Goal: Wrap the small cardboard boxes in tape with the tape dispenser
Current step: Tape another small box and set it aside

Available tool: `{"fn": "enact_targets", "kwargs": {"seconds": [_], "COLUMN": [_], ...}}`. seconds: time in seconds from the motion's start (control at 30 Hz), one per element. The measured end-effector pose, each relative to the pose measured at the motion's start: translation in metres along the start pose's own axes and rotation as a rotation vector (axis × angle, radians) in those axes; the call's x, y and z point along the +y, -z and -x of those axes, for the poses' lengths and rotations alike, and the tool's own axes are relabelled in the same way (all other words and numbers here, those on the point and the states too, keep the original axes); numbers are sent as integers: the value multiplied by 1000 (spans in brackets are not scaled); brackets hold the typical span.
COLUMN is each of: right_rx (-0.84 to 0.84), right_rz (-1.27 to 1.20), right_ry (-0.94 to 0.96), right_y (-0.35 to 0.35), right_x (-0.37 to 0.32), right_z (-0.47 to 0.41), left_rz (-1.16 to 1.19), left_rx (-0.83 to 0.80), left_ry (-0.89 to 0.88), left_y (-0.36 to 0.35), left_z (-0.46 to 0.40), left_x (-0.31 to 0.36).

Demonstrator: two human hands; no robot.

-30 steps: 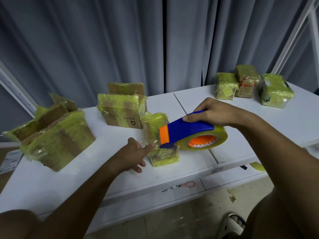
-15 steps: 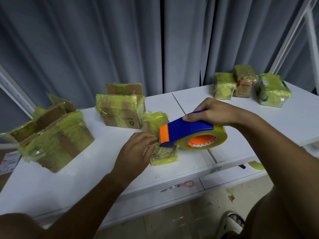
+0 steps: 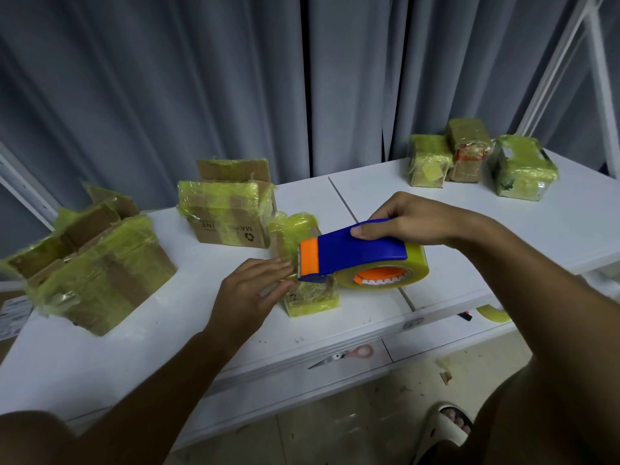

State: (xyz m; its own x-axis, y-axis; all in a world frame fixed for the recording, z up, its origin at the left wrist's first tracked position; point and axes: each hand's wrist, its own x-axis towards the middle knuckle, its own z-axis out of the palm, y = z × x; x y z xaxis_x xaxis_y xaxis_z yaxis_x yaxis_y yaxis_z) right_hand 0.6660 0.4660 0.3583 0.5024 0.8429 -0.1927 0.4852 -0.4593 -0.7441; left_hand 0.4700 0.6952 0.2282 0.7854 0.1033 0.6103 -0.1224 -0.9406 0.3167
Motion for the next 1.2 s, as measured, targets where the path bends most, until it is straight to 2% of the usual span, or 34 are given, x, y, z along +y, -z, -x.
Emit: {"fn": "enact_targets", "kwargs": {"seconds": [0.33, 0.53, 0.77, 0.83, 0.93, 1.2], "right_rx": [122, 143, 132, 134, 137, 89], "right_rz": [-10, 66, 96, 83, 76, 38], "right_ry": [-69, -49, -36, -36, -66, -76], "right_y": [28, 10, 9, 9, 7, 16], "right_x": [26, 23, 20, 20, 22, 36], "right_z": [28, 19, 16, 13, 10, 23], "left_rz": [-57, -146, -58, -140, -328, -383], "left_rx": [-27, -133, -294, -289, -328, -224], "left_ry": [-67, -22, -32, -3, -54, -105], "left_y": [8, 22, -9, -17, -23, -21], "left_z": [-7, -18, -28, -28, -27, -29], "left_x": [-1, 4, 43, 40, 35, 29]}}
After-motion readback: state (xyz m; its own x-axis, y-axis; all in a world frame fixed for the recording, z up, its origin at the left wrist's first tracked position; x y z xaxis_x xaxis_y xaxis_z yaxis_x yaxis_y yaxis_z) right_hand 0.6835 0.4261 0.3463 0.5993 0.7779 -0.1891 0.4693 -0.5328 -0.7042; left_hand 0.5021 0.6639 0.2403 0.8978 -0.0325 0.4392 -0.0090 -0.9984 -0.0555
